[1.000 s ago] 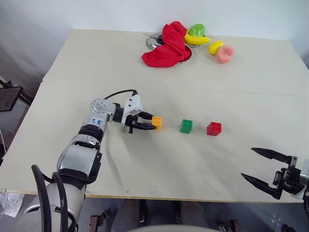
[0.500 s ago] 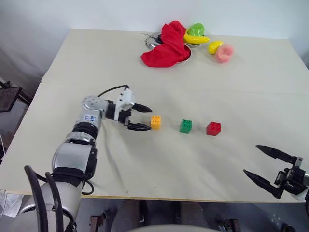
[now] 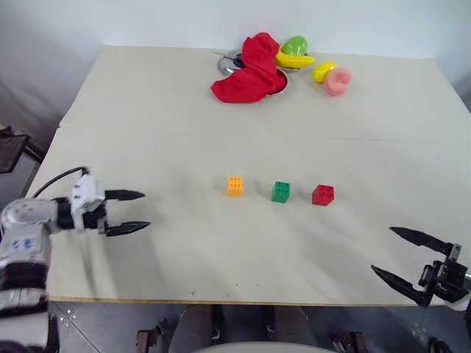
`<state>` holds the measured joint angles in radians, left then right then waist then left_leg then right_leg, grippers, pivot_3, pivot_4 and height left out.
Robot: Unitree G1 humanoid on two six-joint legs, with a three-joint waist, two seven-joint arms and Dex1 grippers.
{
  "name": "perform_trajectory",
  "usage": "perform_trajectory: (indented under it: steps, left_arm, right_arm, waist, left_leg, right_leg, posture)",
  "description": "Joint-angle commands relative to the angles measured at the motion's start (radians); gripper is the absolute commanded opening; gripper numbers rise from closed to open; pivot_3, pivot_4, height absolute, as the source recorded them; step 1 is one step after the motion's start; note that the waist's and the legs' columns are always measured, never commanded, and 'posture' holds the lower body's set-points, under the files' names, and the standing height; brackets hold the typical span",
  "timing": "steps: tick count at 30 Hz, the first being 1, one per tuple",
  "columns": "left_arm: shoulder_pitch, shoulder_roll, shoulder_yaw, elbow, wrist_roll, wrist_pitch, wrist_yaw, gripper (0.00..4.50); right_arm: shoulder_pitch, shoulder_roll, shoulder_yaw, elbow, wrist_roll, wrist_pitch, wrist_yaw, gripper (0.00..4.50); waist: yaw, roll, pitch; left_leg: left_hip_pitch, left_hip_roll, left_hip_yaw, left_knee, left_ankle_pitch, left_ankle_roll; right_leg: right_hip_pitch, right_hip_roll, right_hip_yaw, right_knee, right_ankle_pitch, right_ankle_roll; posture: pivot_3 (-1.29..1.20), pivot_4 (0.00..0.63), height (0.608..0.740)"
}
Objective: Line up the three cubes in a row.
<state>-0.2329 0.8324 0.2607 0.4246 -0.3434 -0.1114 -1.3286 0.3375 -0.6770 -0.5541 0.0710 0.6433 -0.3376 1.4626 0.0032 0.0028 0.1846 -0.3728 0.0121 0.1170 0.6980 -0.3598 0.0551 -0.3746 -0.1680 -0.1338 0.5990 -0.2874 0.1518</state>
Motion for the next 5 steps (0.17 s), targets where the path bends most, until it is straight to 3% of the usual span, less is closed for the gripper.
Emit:
perform_trajectory:
  steps: [1,5]
  left_arm:
    - [0.125,-0.017,0.116,-0.218,-0.046,0.045,0.149,3.99]
    - [0.254,-0.033,0.15,-0.329,-0.078,0.088,0.174,3.99]
  right_arm:
    - [-0.044,-0.048,-0.011,0.107,-0.007,-0.043,0.074,4.5]
    - [-0.1,-0.061,0.024,0.157,-0.021,-0.052,0.096,4.5]
  waist:
    - [-0.002,0.0,0.0]
    - [-0.007,0.002,0.0]
  left_leg:
    - [0.0,0.0,0.0,0.0,0.0,0.0]
    - [0.001,0.001,0.0,-0.001,-0.001,-0.002]
  right_leg:
    - [0.0,-0.001,0.001,0.0,0.0,0.0]
    - [0.0,-0.002,0.003,0.0,-0.001,-0.001]
  posture:
    - [0.0,0.15,0.74]
    - [0.0,0.15,0.74]
